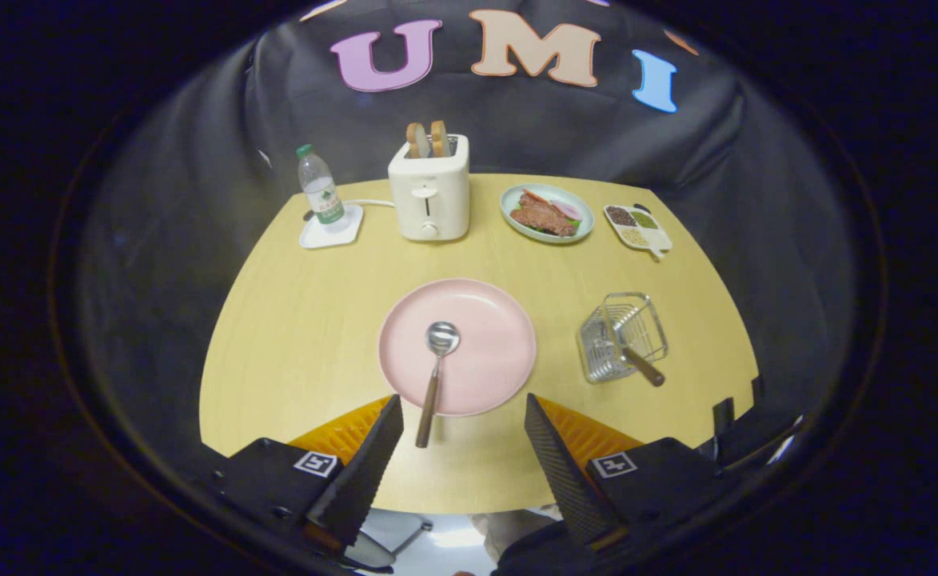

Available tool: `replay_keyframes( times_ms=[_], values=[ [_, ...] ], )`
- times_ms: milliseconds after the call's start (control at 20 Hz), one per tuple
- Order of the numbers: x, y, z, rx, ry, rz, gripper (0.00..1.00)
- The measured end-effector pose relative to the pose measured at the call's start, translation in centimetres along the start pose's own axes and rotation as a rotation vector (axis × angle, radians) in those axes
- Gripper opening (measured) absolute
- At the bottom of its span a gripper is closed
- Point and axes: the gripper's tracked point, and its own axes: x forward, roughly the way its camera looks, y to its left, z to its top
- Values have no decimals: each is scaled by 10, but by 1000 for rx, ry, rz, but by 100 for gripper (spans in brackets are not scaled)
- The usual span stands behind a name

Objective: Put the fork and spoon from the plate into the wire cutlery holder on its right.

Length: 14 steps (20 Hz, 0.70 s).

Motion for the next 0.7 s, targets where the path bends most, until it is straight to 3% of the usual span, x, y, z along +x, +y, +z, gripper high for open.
replay_keyframes(
  times_ms=[400,700],
  values=[
    [50,22,-33,-76,-226,-36,98],
    [80,36,-63,-143,-265,-66,98]
  ],
)
